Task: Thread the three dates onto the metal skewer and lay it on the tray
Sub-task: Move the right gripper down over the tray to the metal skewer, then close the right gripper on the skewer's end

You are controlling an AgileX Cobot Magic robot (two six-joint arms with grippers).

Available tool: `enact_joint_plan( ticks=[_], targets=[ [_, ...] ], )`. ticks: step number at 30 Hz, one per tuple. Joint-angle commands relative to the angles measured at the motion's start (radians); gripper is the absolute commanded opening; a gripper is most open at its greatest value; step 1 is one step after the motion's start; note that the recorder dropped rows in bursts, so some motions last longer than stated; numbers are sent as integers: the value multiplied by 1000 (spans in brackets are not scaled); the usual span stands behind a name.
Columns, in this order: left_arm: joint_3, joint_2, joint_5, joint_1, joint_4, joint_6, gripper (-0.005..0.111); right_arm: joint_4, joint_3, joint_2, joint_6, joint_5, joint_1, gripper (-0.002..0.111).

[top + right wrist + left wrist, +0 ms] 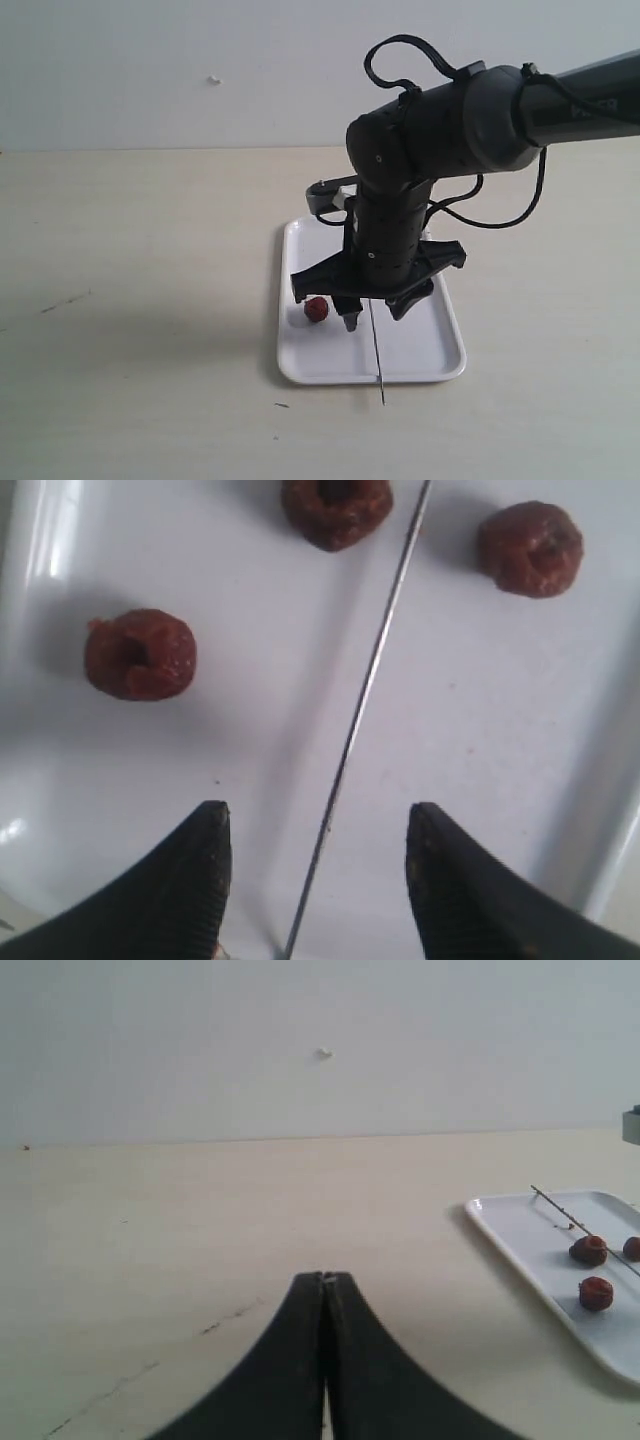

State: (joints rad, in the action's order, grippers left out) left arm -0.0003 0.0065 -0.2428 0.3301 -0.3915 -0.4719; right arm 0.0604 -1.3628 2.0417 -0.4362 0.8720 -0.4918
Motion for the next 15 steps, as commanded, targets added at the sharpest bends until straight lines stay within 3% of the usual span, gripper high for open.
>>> enact_joint_plan(
  ticks=[1, 15],
  targets=[
    [0, -7, -1, -2, 8, 0, 0, 2, 40, -1, 19, -26, 11, 53],
    [0, -7, -3, -2, 8, 0, 0, -28, 102, 3, 26, -112, 11, 48]
  ],
)
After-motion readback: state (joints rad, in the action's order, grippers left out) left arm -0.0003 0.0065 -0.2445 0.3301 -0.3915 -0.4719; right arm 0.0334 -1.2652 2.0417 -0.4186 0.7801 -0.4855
